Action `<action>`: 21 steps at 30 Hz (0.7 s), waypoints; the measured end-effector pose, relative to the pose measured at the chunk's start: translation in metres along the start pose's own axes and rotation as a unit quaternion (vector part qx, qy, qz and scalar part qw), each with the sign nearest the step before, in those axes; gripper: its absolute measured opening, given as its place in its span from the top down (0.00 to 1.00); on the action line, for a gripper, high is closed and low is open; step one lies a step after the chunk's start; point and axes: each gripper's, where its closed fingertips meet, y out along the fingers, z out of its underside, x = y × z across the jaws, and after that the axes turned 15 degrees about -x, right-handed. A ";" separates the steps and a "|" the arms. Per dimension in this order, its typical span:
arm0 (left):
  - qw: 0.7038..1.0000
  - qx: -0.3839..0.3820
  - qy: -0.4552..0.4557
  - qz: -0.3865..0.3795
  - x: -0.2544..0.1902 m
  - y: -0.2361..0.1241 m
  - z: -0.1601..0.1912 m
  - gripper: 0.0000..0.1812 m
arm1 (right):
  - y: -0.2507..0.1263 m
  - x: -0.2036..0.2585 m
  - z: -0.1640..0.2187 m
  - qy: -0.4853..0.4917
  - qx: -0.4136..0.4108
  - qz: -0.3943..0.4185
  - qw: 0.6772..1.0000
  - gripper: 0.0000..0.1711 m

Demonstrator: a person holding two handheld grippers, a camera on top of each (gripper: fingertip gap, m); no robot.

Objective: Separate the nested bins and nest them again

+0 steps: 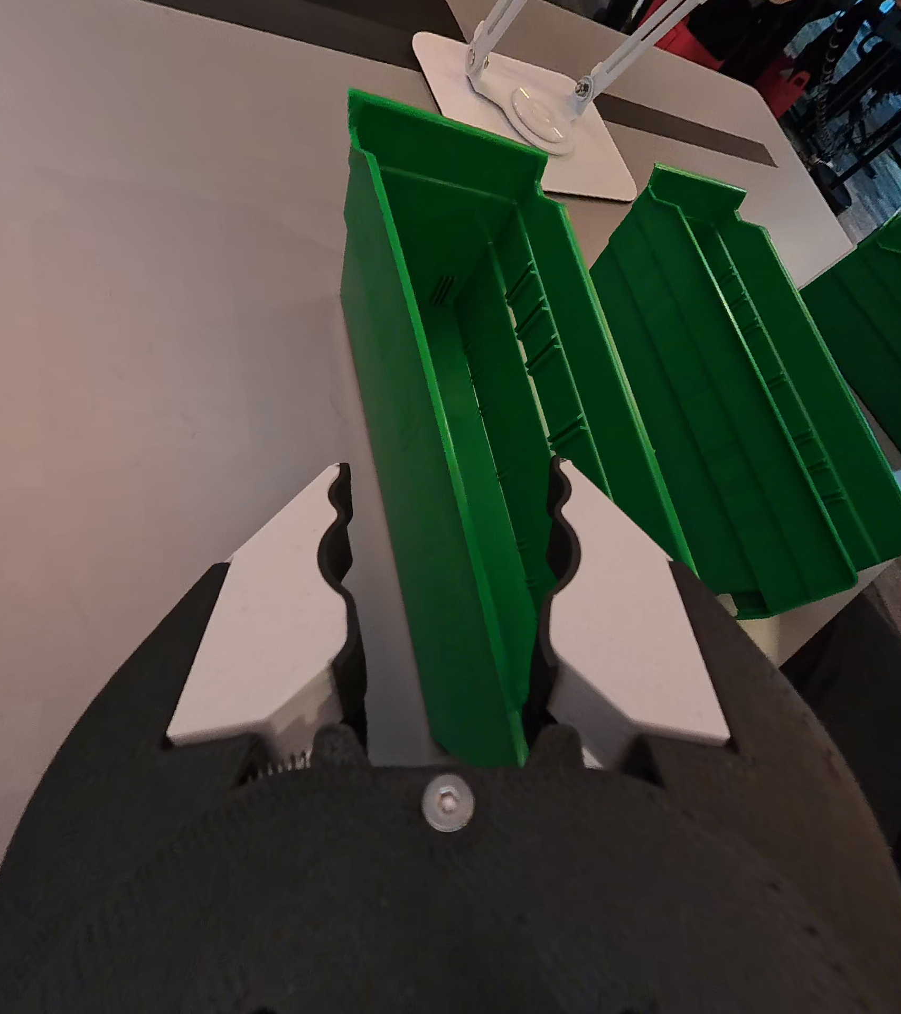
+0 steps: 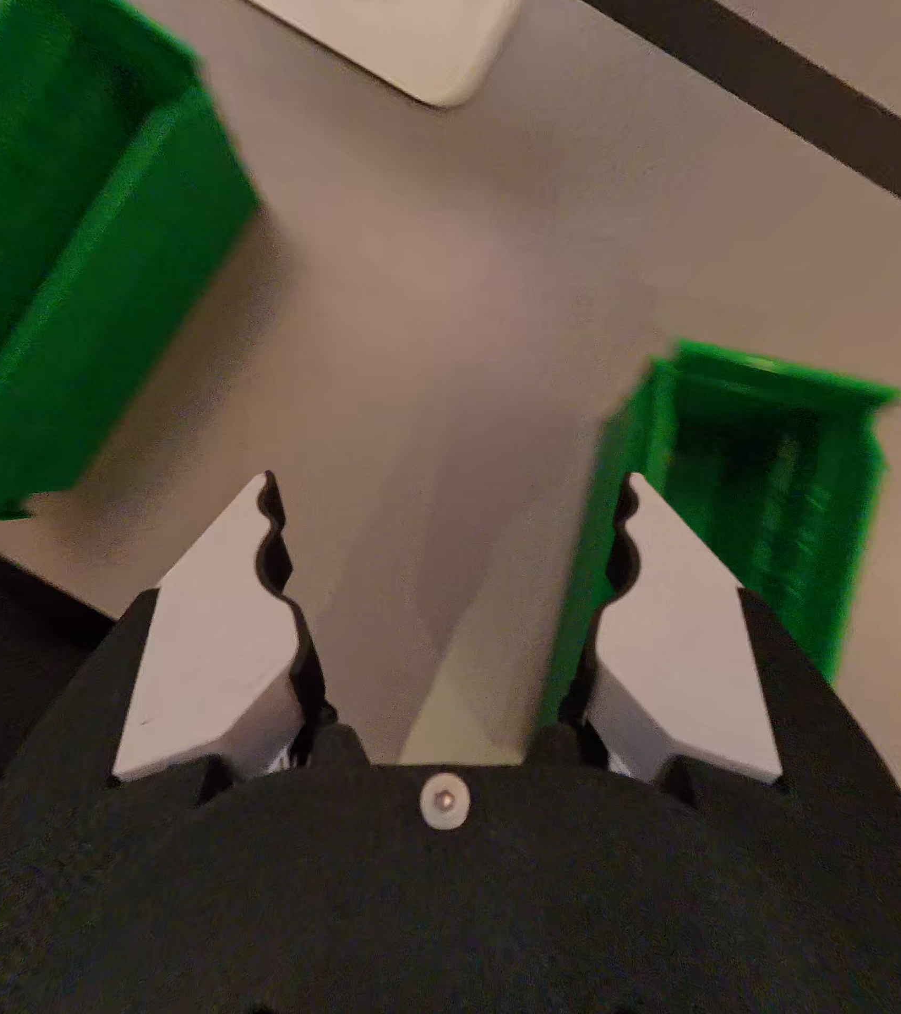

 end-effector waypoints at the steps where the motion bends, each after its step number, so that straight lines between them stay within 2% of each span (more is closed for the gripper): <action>1: 1.000 0.002 0.002 -0.005 0.001 0.000 0.000 0.61 | 0.006 0.031 -0.011 -0.014 -0.013 -0.026 0.999 0.34; 5: 1.000 -0.007 0.006 -0.008 0.001 -0.005 -0.005 0.61 | 0.044 0.159 -0.035 0.004 -0.045 -0.163 0.986 0.47; 7: 1.000 -0.008 0.009 -0.008 0.001 -0.006 -0.007 0.61 | 0.070 0.196 -0.031 0.007 -0.025 -0.179 0.984 0.49; 9: 1.000 -0.009 0.009 -0.006 0.001 -0.007 -0.007 0.61 | 0.095 0.217 -0.025 0.000 -0.006 -0.174 0.985 0.57; 13: 1.000 -0.013 0.007 -0.002 0.000 -0.007 -0.009 0.62 | 0.131 0.216 -0.004 -0.037 0.052 -0.121 0.991 0.68; 16: 1.000 -0.014 0.007 0.002 0.000 -0.006 -0.009 0.62 | 0.142 0.221 0.003 -0.040 0.064 -0.135 0.988 0.87; 21: 1.000 -0.010 0.006 0.005 0.001 -0.005 -0.007 0.61 | 0.142 0.215 0.002 -0.069 0.068 -0.132 0.986 0.93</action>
